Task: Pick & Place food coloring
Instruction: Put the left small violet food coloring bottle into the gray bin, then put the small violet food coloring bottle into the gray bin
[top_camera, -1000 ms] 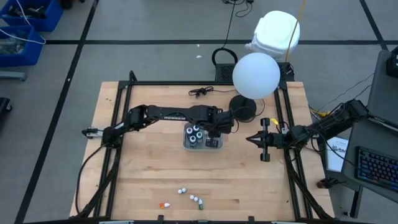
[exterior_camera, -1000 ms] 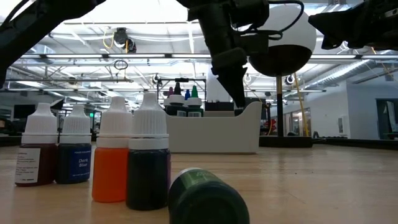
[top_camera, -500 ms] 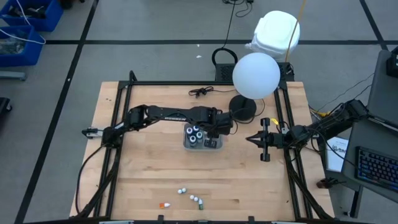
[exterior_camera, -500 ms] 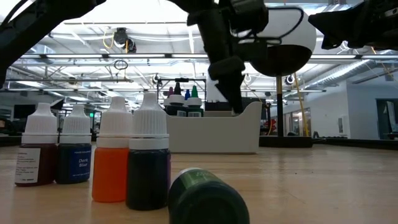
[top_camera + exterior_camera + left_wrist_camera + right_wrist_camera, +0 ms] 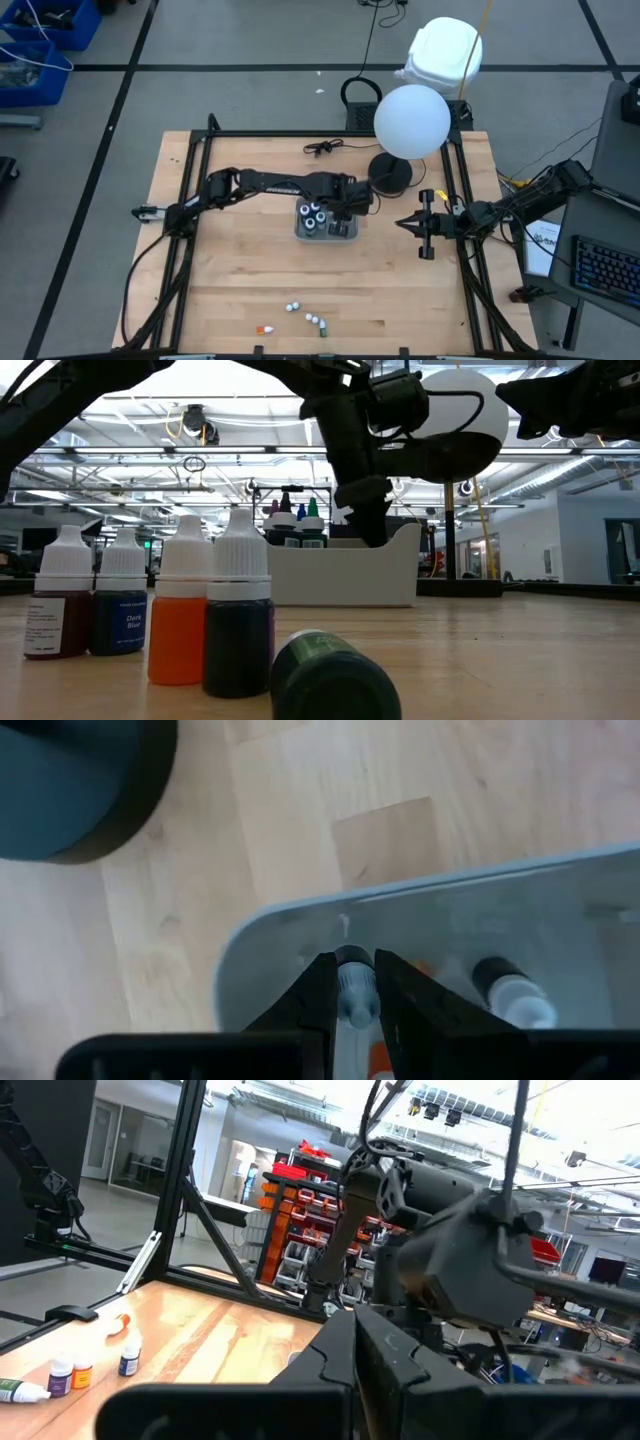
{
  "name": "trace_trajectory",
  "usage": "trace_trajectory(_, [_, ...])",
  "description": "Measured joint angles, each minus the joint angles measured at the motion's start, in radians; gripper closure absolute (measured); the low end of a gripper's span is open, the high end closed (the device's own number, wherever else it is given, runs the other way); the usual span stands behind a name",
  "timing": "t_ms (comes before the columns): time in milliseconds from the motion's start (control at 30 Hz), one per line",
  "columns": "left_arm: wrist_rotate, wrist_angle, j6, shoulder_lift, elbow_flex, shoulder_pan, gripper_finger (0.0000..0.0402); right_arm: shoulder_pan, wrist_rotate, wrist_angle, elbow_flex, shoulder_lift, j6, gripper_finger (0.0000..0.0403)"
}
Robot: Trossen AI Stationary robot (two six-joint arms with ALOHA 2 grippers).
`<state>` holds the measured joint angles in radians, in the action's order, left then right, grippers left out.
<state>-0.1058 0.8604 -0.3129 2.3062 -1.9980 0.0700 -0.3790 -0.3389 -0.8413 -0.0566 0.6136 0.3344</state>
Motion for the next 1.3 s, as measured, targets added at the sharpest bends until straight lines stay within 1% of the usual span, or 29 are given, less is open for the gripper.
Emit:
trace_trajectory(433, [0.009, -0.001, 0.016, 0.0, 0.0, 0.015, 0.034, 0.0, 0.0, 0.0, 0.0, 0.0, 0.004, 0.0403])
trace_trajectory(533, [0.072, 0.0, 0.018, 0.0, 0.0, 0.015, 0.0323, 0.0, 0.0, 0.0, 0.0, 0.0, 0.012, 0.0403])
trace_trajectory(600, [0.097, 0.001, 0.011, 0.0, 0.0, 0.015, 0.0307, 0.0, 0.0, 0.0, 0.0, 0.0, 0.011, 0.0403])
trace_trajectory(733, [0.104, -0.003, 0.012, 0.0, 0.0, 0.014, 0.0278, 0.0, 0.0, 0.0, 0.0, 0.0, 0.003, 0.0403])
trace_trajectory(900, [0.09, -0.005, 0.007, -0.001, 0.0, 0.013, 0.0261, 0.0, 0.0, 0.0, 0.0, 0.0, 0.001, 0.0403])
trace_trajectory(1000, [0.067, 0.014, 0.0, -0.019, -0.01, 0.003, 0.026, 0.0, 0.0, 0.0, 0.0, 0.0, 0.0, 0.0403])
trace_trajectory(1167, [0.035, 0.073, 0.02, -0.099, -0.066, -0.032, 0.0259, 0.0, -0.002, 0.012, 0.0, 0.0, 0.007, 0.0403])
trace_trajectory(1300, [-0.009, 0.209, 0.05, -0.201, -0.128, -0.069, 0.0259, 0.0, -0.003, 0.017, 0.0, 0.002, 0.019, 0.0403])
